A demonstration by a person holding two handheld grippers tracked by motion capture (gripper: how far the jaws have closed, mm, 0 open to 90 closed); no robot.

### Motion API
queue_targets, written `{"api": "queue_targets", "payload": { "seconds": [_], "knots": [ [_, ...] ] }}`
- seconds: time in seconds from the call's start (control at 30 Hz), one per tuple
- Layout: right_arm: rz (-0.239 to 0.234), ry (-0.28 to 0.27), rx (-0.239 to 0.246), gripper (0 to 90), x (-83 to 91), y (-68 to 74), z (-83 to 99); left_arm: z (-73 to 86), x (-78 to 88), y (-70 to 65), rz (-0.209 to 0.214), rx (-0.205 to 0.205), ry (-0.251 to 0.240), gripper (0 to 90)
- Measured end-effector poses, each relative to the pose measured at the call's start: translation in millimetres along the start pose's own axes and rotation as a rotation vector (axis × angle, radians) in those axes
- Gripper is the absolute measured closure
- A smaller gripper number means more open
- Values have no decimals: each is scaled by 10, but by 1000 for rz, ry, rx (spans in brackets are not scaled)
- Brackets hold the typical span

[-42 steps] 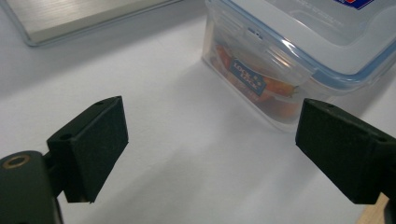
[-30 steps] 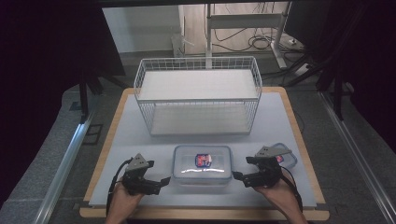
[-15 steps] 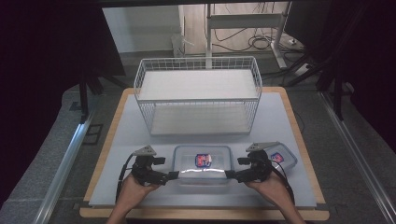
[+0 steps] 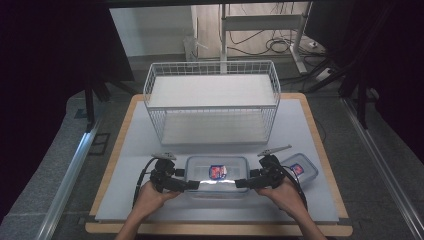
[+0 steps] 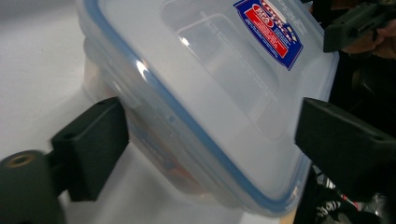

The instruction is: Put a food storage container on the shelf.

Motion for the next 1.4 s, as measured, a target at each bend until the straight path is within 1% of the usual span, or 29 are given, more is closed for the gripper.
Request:
{"api": "queue_targets", "payload": {
  "seconds": [0.17, 0.23, 0.33, 0.43, 0.5, 0.57, 0.6, 0.67, 0.77, 0.87, 0.93, 1.03, 1.1, 1.17, 1.27, 1.4],
  "knots": [
    [2, -35, 3, 271, 93, 36, 13, 17, 93, -37, -4, 5, -28, 231],
    [4, -50, 9, 305, 125, 52, 22, 40, 117, -58, 0, 13, -33, 262],
    [0, -74, 11, 371, 178, 78, 43, 79, 161, -91, 5, 12, -49, 309],
    [-11, -100, 9, 430, 227, 93, 70, 108, 216, -108, 20, 27, -72, 387],
    [-9, -111, 19, 448, 251, 118, 89, 131, 251, -101, 48, 54, -97, 440],
    [-6, -120, 29, 460, 266, 139, 103, 143, 264, -102, 62, 68, -108, 474],
    [-6, -121, 29, 465, 272, 144, 110, 151, 270, -109, 65, 72, -112, 482],
    [-12, -132, 27, 472, 277, 149, 120, 156, 271, -121, 55, 69, -115, 486],
    [-22, -143, 6, 474, 276, 144, 134, 159, 267, -126, 47, 73, -124, 483],
    [-32, -150, -16, 473, 271, 135, 137, 161, 263, -120, 53, 98, -134, 486],
    [-36, -154, -29, 470, 263, 125, 134, 161, 262, -121, 53, 108, -135, 487],
    [-43, -155, -40, 467, 258, 115, 130, 166, 264, -129, 48, 111, -137, 488],
    [-55, -146, -62, 448, 244, 108, 138, 172, 269, -140, 42, 106, -133, 488],
    [-68, -145, -80, 454, 239, 103, 146, 176, 273, -149, 38, 104, -133, 489],
    [-58, -144, -73, 480, 255, 115, 141, 172, 278, -159, 31, 106, -130, 493],
    [-59, -157, -100, 499, 270, 119, 145, 153, 277, -163, 21, 115, -142, 501]
  ]
}}
Point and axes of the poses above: each handheld gripper's, and its own axes: x roughly backward along the jaws, z roughly out of its underside, y roughly to its left, the point moved 7 cm from there along -x, roughly forward along the jaws, and after that the axes turned 2 degrees about -y, right-handed, at the moved point
